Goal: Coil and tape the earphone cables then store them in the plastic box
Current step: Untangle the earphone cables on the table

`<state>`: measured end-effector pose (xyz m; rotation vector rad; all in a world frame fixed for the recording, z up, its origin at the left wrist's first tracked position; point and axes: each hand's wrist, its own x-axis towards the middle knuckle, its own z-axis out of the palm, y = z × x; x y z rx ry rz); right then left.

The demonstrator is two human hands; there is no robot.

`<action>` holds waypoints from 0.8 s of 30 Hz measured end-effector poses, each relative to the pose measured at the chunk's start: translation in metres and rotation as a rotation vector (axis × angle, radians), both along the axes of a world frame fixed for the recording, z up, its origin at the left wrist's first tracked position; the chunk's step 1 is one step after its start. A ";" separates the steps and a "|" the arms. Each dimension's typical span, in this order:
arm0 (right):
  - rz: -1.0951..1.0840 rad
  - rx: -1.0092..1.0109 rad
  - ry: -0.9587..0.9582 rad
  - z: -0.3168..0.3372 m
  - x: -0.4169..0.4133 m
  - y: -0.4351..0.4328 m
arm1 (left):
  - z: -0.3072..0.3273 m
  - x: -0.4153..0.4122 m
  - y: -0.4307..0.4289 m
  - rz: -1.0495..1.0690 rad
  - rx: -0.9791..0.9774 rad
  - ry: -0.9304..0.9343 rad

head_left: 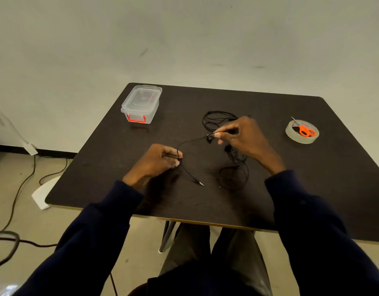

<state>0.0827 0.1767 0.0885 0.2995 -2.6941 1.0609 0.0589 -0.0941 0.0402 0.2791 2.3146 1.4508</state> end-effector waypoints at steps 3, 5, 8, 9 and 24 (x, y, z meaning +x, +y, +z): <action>0.041 -0.038 -0.055 -0.007 -0.001 -0.013 | 0.014 -0.009 -0.001 -0.037 -0.285 0.086; 0.062 -0.063 -0.080 -0.006 -0.002 -0.014 | 0.023 -0.011 -0.004 -0.050 -0.389 0.116; 0.098 -0.106 -0.116 -0.006 -0.002 -0.013 | 0.030 -0.008 -0.003 0.032 -0.581 0.261; 0.109 -0.095 -0.111 -0.006 -0.001 -0.014 | 0.031 -0.007 -0.001 0.027 -0.615 0.342; 0.032 -0.055 -0.213 -0.007 0.011 0.033 | 0.006 -0.022 0.001 0.262 0.207 0.135</action>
